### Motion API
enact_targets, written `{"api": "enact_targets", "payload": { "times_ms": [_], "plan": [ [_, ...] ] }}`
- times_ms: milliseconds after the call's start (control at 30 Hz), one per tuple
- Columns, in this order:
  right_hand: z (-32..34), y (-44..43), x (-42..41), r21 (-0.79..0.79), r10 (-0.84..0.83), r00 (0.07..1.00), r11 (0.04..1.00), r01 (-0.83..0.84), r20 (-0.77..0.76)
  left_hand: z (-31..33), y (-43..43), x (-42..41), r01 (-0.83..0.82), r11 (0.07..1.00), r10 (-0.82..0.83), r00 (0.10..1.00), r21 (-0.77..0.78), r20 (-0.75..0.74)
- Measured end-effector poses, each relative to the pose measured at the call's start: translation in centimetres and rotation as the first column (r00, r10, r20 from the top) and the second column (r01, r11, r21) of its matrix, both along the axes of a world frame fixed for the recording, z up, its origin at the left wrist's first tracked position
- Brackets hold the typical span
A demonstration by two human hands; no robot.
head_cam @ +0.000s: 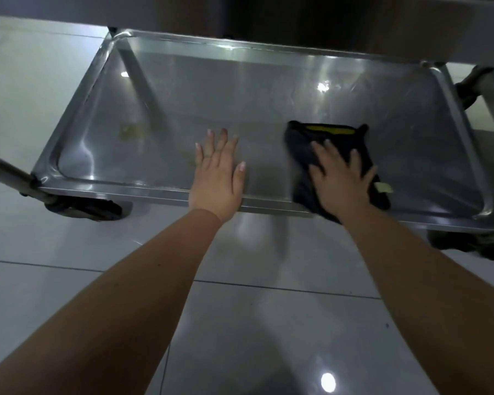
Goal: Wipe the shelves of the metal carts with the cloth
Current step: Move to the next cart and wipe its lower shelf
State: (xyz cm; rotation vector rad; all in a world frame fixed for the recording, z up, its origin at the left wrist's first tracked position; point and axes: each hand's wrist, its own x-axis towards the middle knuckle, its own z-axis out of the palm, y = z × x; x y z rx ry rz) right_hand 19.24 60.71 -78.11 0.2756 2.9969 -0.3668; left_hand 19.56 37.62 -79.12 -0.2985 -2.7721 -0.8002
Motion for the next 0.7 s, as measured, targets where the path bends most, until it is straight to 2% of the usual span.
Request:
{"api": "enact_targets", "payload": {
  "times_ms": [167, 267, 333, 400, 500, 600, 700],
  "plan": [
    [0.5, 12.1, 0.3, -0.023, -0.352, 0.935, 0.935, 0.353, 0.03, -0.4, -0.1, 0.0, 0.01, 1.0, -0.01, 1.0, -0.03, 0.004],
    [0.9, 11.6, -1.0, -0.092, -0.448, 0.893, 0.888, 0.45, 0.046, -0.6, 0.0, 0.0, -0.004, 1.0, 0.004, 1.0, -0.026, 0.013],
    [0.8, 8.4, -2.7, -0.113, -0.445, 0.895, 0.889, 0.443, 0.014, -0.6, -0.1, 0.0, -0.01, 1.0, 0.01, 1.0, -0.008, 0.012],
    [0.4, 3.5, -4.5, -0.062, -0.316, 0.949, 0.947, 0.314, -0.022, -0.4, -0.3, -0.1, -0.013, 1.0, 0.013, 1.0, 0.007, 0.0],
    [0.1, -5.7, -5.9, -0.021, -0.028, 1.0, 0.999, 0.028, 0.003, -0.5, -0.3, -0.1, -0.017, 1.0, 0.017, 1.0, 0.019, 0.005],
    [0.1, -13.3, -4.2, -0.052, 0.245, 0.969, 0.968, -0.244, 0.022, -0.4, -0.3, -0.2, -0.045, 0.996, 0.045, 0.999, 0.083, -0.002],
    [0.1, -14.3, -3.2, -0.099, 0.331, 0.943, 0.939, -0.328, 0.019, -0.2, -0.4, 0.0, -0.013, 0.99, 0.014, 1.0, 0.143, -0.003]
  ]
}}
